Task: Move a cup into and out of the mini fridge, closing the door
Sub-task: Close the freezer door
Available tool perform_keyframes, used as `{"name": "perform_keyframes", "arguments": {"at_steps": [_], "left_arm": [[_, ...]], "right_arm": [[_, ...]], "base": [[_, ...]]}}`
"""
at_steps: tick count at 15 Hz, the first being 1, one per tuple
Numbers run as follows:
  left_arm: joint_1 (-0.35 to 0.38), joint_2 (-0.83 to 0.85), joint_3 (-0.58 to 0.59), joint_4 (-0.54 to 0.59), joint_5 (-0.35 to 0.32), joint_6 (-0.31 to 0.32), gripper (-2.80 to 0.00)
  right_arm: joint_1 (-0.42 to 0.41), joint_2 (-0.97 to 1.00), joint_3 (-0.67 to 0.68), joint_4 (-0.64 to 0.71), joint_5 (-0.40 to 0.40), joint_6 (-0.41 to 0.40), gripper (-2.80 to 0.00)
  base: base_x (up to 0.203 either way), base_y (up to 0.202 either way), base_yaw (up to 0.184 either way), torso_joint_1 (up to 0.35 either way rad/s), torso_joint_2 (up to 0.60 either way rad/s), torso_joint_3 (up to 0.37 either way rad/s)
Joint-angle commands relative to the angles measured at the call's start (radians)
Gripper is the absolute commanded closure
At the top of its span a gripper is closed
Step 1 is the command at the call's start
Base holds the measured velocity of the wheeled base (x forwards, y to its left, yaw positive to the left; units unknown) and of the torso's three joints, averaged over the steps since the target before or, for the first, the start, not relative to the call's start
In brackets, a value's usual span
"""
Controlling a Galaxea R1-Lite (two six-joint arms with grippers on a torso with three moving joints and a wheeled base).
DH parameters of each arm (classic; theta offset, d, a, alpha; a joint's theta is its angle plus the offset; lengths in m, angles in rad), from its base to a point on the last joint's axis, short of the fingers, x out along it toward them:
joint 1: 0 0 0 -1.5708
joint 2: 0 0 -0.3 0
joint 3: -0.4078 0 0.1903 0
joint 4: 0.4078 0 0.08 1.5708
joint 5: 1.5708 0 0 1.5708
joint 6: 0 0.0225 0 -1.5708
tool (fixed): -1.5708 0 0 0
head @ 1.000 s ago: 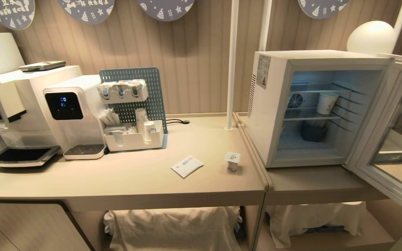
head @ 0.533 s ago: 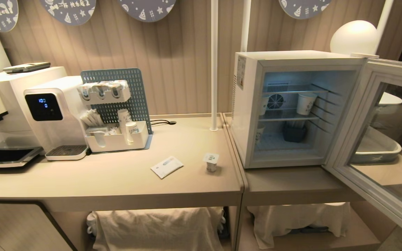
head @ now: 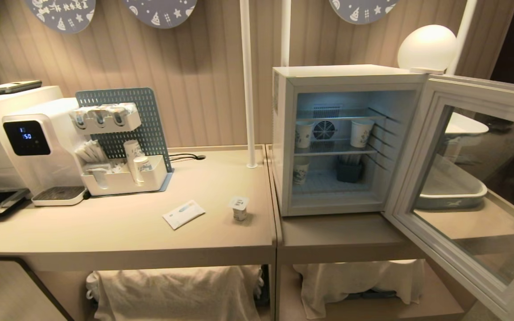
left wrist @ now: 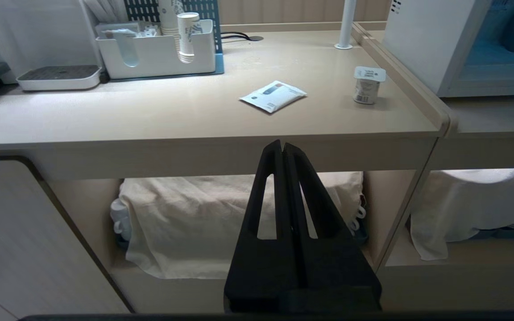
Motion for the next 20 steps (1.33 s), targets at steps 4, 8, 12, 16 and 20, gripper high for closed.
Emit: {"name": "perform_keyframes", "arguments": {"at_steps": [4,8,12,16,20], "left_arm": [[0.002,0.001,0.000,0.000,0.000,0.000,0.00],[0.000,0.001,0.000,0.000,0.000,0.000,0.00],[0.001,0.001,0.000,0.000,0.000,0.000,0.00],[0.002,0.001,0.000,0.000,0.000,0.000,0.00],[0.001,0.001,0.000,-0.003,0.000,-0.002,0.00]], "right_arm": [[0.000,0.005,0.000,0.001,0.000,-0.001,0.00],[0.000,0.008,0.000,0.001,0.000,-0.001,0.00],[0.000,0.008,0.000,0.001,0.000,-0.001,0.00],[0.000,0.008,0.000,0.001,0.000,-0.001,0.00],[0.000,0.021,0.000,-0.001,0.000,-0.002,0.00]], "base": [[0.000,-0.192,0.000,0.001,0.00,0.002],[0.000,-0.197,-0.002,0.002,0.00,-0.001],[0.000,-0.193,-0.001,0.003,0.00,0.002],[0.000,-0.189,0.001,0.002,0.00,0.004],[0.000,-0.168,0.002,0.002,0.00,0.001]]}}
